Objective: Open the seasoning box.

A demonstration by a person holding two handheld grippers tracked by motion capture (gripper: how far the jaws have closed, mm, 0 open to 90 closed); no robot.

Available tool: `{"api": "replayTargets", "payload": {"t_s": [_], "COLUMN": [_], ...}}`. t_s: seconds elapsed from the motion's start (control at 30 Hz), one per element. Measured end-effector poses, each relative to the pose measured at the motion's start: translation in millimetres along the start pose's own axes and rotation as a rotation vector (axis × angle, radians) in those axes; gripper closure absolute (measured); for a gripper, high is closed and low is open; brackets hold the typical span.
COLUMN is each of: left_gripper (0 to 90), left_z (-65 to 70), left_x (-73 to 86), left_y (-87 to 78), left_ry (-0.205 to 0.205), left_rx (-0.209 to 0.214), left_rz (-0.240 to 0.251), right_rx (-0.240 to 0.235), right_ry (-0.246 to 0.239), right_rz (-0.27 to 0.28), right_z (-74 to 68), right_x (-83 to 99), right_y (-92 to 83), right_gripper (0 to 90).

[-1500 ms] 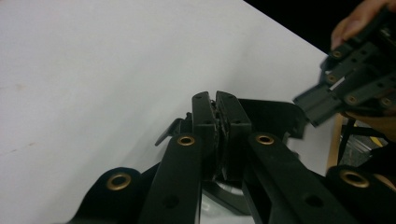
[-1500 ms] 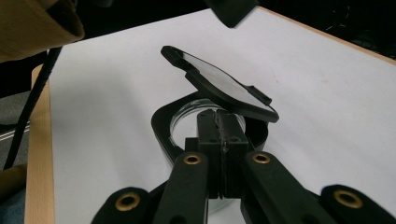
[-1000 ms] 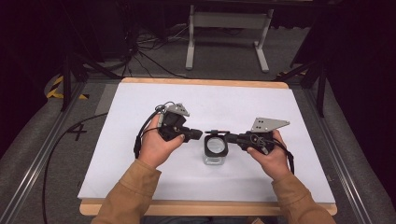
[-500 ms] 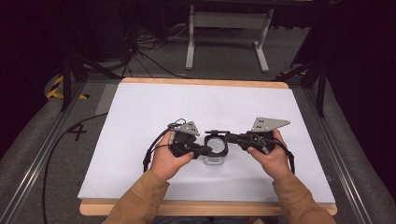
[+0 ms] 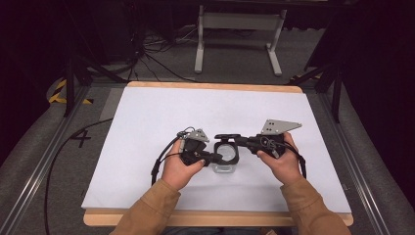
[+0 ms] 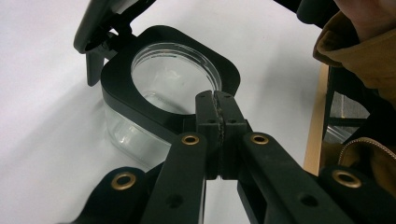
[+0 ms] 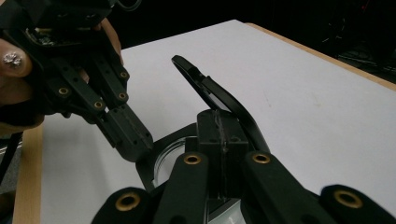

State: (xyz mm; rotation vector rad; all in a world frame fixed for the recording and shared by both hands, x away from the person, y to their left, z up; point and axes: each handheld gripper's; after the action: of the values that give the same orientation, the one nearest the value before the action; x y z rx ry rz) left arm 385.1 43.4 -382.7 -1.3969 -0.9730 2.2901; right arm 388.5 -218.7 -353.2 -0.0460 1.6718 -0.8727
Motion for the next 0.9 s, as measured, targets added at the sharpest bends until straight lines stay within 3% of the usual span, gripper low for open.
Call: {"api": "replayTargets", "payload": {"t_s": [0.3, 0.67, 0.77, 0.9], "left_gripper": [90.0, 90.0, 90.0, 90.0], "left_z": [-1.2, 0.6, 0.8, 0.3], "left_x": [0.4, -0.4, -0.3, -0.3], "left_y": [0.7, 1.0, 0.9, 0.8], "left_ry": [0.007, 0.024, 0.025, 0.023], "left_rx": [0.006, -0.011, -0.011, -0.009], "left_rz": [0.009, 0.007, 0.006, 0.004], "right_rx": [-0.008, 0.066, 0.108, 0.110], "right_ry": [0.065, 0.079, 0.076, 0.099], "right_rz": [0.056, 0.052, 0.036, 0.040], "right_z": [13.3, 24.9, 26.1, 29.0], "right_x": [-5.8, -12.4, -12.5, -12.0], "right_y": [6.6, 13.1, 15.6, 16.9], "right_gripper": [90.0, 90.0, 90.0, 90.0]}}
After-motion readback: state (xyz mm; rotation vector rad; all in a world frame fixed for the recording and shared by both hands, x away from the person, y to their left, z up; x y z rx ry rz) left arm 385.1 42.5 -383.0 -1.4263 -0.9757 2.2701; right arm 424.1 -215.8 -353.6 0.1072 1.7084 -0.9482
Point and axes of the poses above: each handheld gripper's, and its own axes: y roughly forward along the jaws, x roughly out of its underside, z roughly to its right, and after that the axes turned 8 degrees about -z, right-handed
